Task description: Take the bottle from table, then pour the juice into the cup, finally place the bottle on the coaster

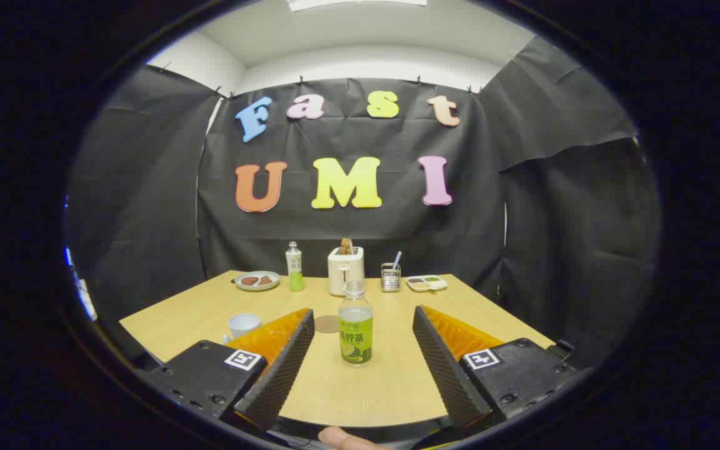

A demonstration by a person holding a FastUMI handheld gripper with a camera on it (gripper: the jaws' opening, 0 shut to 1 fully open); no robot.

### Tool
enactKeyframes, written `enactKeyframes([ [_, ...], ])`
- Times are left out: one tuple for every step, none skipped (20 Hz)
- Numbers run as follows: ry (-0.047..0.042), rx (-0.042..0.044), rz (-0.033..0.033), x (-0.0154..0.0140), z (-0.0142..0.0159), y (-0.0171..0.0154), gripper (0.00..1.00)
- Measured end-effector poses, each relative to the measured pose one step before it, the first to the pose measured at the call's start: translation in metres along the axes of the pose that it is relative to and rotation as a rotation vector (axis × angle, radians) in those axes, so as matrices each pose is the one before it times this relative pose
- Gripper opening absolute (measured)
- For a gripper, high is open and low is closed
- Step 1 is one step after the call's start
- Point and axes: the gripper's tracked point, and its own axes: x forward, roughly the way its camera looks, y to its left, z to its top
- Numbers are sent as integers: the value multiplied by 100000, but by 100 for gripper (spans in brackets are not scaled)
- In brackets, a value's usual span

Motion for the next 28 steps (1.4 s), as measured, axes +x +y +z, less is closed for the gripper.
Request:
enactKeyframes([
  [-123, 121, 181, 46, 55, -138, 100],
  [-69, 9, 124, 79, -5, -72, 100],
  [-171, 14, 94, 22, 19, -53, 100],
  [-4, -109, 211, 5, -30, -106, 100],
  [204, -135, 385, -34, -10, -38, 100],
  [240, -23, 289, 84, -149, 4, 100],
  [141, 107, 42, 101, -4, 5, 100],
  [293, -129, -189, 83, -105, -99, 100],
  [-108, -313, -654, 51, 9, -178, 100],
  [-226, -531, -807, 132, 43, -205, 100],
  [318, -441, -542, 176, -95, -118, 100],
  [4, 63, -83, -24, -58, 66, 100],
  [-172, 90, -165, 9, 16, -114, 100],
  [429, -323, -290, 139, -212, -123, 100],
  [547, -306, 61, 119, -211, -10, 100],
  [397, -272, 233, 174, -168, 43, 100],
  [135, -30, 43, 297, -130, -35, 100],
  [119, -22, -52, 253, -167, -30, 100],
  [-30, -315, 70, 317, -182, 5, 100],
  [-309, -415, 355, 323, -237, 130, 100],
  [-1048, 199, 665, 205, -17, 127, 100],
  [-953, 265, 678, 424, -37, 175, 100],
  [-696, -379, 888, 438, -123, 197, 100],
  [-115, -484, 346, 574, -382, 98, 100],
  [293, -298, -573, 569, -319, -105, 100],
  [115, -679, -324, 487, -294, 0, 100],
  [-124, -421, -535, 595, -148, -22, 100],
  [491, -756, -533, 752, -376, -85, 100],
])
